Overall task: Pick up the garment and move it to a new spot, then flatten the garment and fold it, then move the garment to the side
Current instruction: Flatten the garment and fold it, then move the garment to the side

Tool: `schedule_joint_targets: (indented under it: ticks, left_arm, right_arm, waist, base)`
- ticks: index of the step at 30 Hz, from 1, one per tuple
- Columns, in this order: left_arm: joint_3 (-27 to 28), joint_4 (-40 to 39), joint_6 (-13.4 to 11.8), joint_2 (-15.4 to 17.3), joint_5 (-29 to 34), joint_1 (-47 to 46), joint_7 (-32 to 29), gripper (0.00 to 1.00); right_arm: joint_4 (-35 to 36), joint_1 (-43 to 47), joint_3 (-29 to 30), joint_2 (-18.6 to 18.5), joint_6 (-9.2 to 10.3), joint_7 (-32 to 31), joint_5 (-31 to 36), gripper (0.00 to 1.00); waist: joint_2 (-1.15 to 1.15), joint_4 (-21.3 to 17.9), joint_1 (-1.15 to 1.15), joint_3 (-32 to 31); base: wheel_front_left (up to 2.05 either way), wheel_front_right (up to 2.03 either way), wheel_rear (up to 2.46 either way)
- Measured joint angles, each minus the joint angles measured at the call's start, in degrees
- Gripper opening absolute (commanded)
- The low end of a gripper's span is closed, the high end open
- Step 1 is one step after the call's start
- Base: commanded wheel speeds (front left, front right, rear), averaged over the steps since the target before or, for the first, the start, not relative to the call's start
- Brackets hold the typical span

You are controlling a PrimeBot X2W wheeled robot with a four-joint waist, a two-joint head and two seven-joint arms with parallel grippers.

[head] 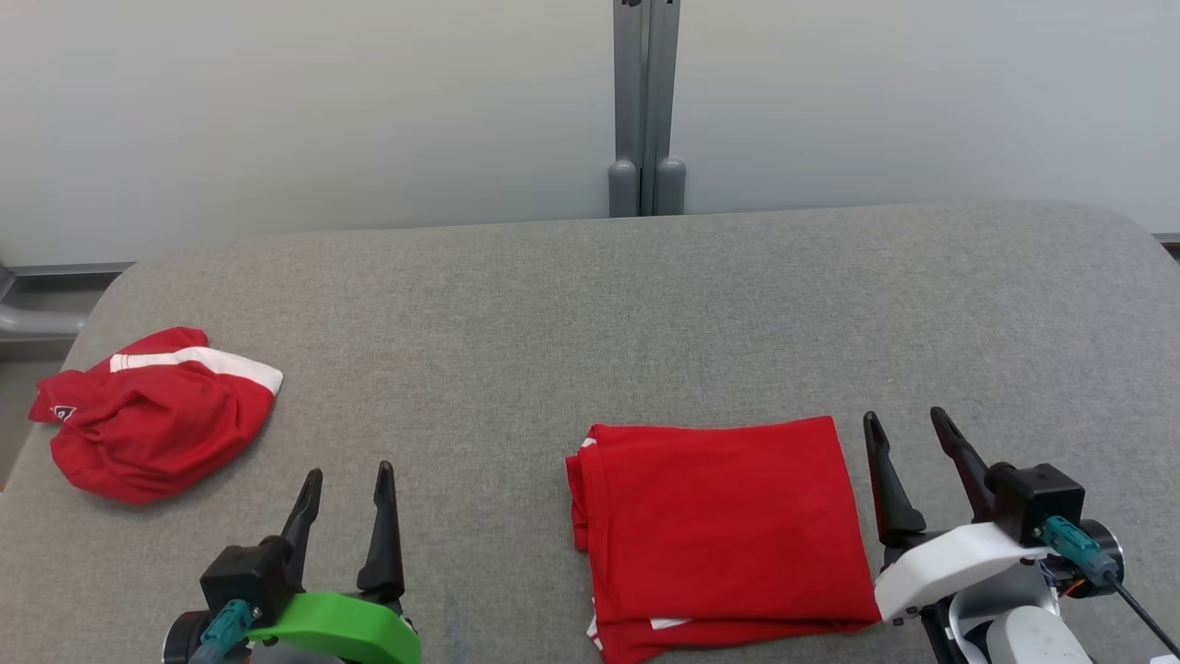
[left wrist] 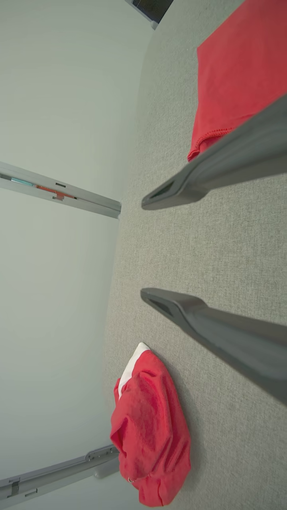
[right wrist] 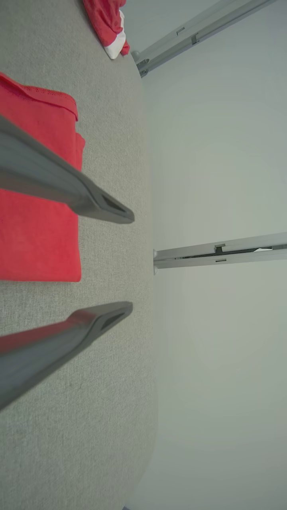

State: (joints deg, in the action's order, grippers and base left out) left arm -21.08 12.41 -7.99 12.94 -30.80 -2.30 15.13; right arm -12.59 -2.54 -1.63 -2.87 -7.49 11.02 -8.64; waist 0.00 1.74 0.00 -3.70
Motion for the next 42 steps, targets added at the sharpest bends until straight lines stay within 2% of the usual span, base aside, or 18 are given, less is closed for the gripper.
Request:
schedule_joint_targets:
  ticks: [19, 22, 27, 31, 38, 42]
  left_arm:
    - [2.87, 0.53, 1.86, -2.01, 2.99, 1.01, 0.0, 1.0]
    - [3.13, 0.43, 1.94, -2.19, 3.15, 1.1, 0.0, 1.0]
    - [2.78, 0.11, 2.38, -2.43, 3.65, 1.09, 0.0, 1.0]
    - [2.42, 0.11, 2.47, -2.33, 3.85, 1.07, 0.0, 1.0]
    - [1.98, -0.21, 2.46, -1.81, 4.24, 1.05, -0.29, 1.0]
    - [1.83, -0.44, 2.35, -1.48, 4.6, 1.05, -0.44, 1.0]
  right_arm:
    - [0.3, 0.65, 1.09, 0.01, 0.0, -2.45, 1.41, 1.0]
    - [-0.42, -0.34, 1.55, 0.03, -0.01, -4.25, 2.37, 1.0]
    - [-2.27, -1.9, 2.92, -0.18, 0.0, -10.67, 3.8, 1.0]
    - [-4.16, -3.42, 2.89, -2.19, -0.02, -15.94, 4.85, 1.0]
    - [-8.25, -4.84, 0.78, -4.86, -0.02, -22.64, 3.37, 1.0]
    - [-10.98, -4.86, -0.77, -5.49, -0.02, -23.75, 1.6, 1.0]
  waist:
    - [0.0, 0.2, 0.0, 0.13]
    - [0.0, 0.05, 0.0, 0.26]
    - [0.0, 0.48, 0.0, 0.71]
    - [0.0, 1.39, 0.0, 1.21]
    - [0.0, 3.77, 0.0, 2.25]
    - [0.0, 5.33, 0.0, 2.99]
  base:
    - [0.0, 0.0, 0.0]
    - [0.0, 0.0, 0.0]
    - [0.0, 0.0, 0.0]
    - [0.0, 0.0, 0.0]
    - [0.0, 0.0, 0.0]
    - [0.0, 0.0, 0.0]
